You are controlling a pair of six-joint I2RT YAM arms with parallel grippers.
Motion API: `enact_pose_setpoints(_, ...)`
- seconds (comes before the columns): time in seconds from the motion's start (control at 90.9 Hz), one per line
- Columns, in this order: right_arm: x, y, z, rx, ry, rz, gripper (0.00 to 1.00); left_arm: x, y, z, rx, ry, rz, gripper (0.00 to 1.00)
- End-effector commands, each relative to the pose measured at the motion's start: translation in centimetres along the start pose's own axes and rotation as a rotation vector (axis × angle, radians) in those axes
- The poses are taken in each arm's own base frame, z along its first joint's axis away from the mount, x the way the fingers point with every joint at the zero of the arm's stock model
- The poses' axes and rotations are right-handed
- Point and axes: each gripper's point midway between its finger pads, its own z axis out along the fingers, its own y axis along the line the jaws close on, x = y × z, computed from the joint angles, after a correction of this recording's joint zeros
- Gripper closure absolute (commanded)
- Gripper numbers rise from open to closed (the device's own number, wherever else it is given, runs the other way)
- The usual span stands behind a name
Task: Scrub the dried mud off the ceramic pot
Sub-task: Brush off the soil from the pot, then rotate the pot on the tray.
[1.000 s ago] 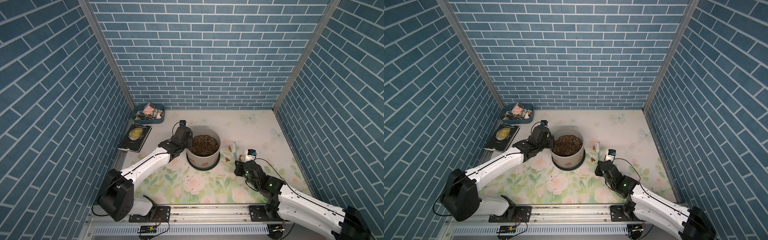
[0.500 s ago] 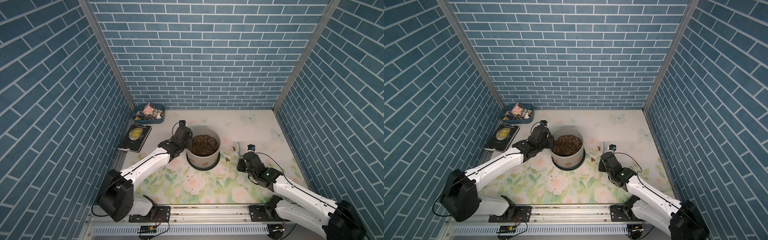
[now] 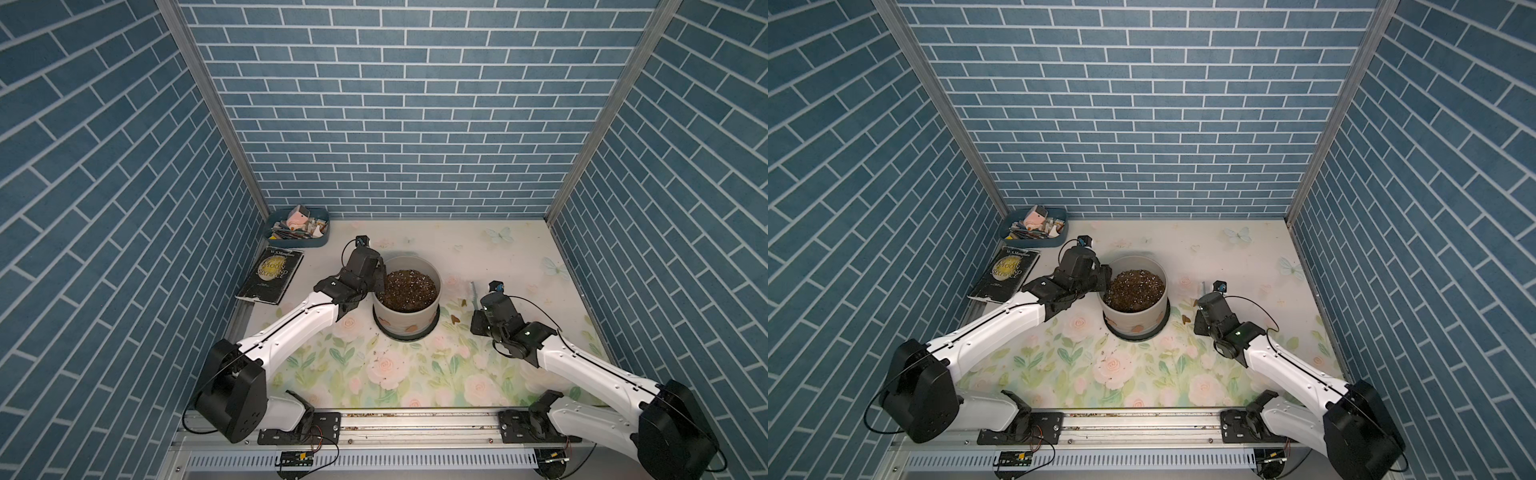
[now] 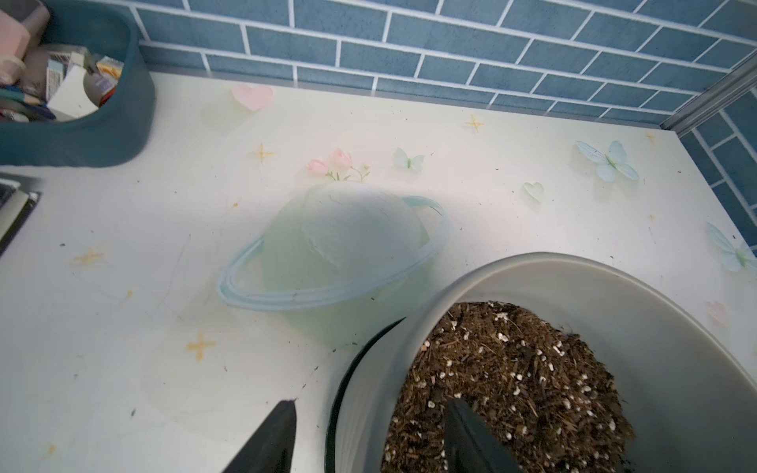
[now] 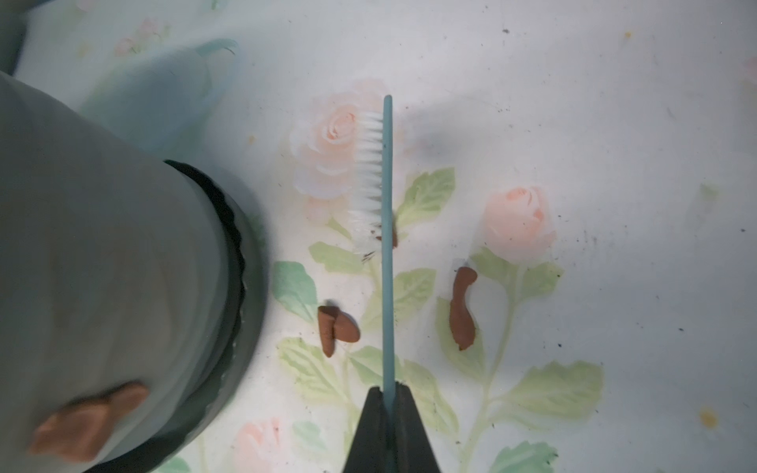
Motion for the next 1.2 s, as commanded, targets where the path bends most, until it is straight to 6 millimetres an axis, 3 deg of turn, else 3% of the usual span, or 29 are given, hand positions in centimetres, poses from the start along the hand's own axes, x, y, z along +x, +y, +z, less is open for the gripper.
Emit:
enact_pose_setpoints(0.0, -0.9, 1.7, -1.2, -0.055, -0.06, -0.067, 1.0, -0.9, -0.3, 1.0, 0.011, -0.004, -0.004, 0.34)
enact_pose_setpoints(0.121, -0.3, 3.7, -2.2, -0.182, -0.117, -0.055, 1.0, -1.3, -0.9, 1.9, 0.038, -0.006, -0.004, 0.33)
enact_pose_setpoints(0.374, 2.4, 4.5, -2.1, -0.291, -0.134, 0.032, 1.0, -1.4, -0.8, 3.4, 0.036, 0.0, -0.014, 0.34)
enact_pose_setpoints(0.825, 3.1, 4.1, -1.8, -0.302, -0.139, 0.127, 1.0, 1.3, 1.2, 1.6, -0.007, 0.045, -0.014, 0.87)
enact_pose_setpoints(1.045, 3.4, 4.1, -1.3, -0.291, -0.125, 0.118, 1.0, 1.6, 1.3, 0.3, 0.009, 0.047, -0.016, 0.98)
enact_pose_setpoints(1.111, 3.6, 4.3, -1.2, -0.3, -0.115, 0.111, 1.0, 1.7, 1.1, 0.2, 0.019, 0.053, -0.018, 0.99)
enact_pose_setpoints(1.188, 3.7, 4.5, -1.1, -0.304, -0.108, 0.099, 1.0, 1.7, 0.6, 0.1, 0.052, 0.054, -0.03, 0.91)
